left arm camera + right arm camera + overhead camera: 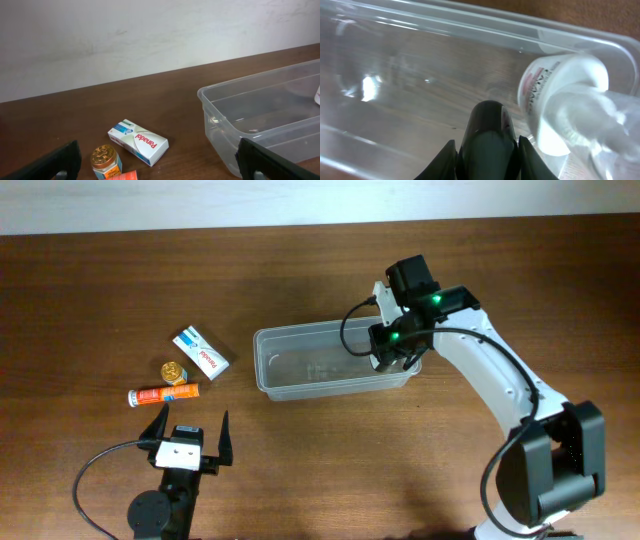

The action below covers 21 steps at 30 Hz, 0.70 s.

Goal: Pack container
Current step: 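Carry the small bottle into the container beside the spray bottle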

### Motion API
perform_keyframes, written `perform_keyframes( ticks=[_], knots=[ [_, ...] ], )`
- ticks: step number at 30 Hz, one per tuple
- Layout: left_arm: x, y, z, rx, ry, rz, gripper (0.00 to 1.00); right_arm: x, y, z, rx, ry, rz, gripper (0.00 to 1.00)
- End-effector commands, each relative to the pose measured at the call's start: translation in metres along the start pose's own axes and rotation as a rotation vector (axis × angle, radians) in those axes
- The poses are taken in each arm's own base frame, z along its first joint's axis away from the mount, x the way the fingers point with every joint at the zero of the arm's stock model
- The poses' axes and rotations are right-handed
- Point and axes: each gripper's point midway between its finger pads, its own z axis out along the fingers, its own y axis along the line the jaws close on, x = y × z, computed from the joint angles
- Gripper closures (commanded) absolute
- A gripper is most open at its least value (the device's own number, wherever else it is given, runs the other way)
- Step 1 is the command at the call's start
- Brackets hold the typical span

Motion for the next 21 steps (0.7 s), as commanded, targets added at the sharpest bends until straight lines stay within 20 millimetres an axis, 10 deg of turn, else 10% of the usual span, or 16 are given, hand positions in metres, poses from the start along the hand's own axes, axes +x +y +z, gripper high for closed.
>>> perform_keyframes(
  ticks=[1,21],
  knots=[
    [0.002,0.002,0.0,-0.011,0.002,0.019,0.01,-0.006,-0.004,0.002,0.043,-0.008,0.01,0.82],
    [0.002,0.002,0.0,-0.011,0.002,0.019,0.01,0.006,-0.028,0.028,0.162,0.06,0.133,0.82]
  ],
)
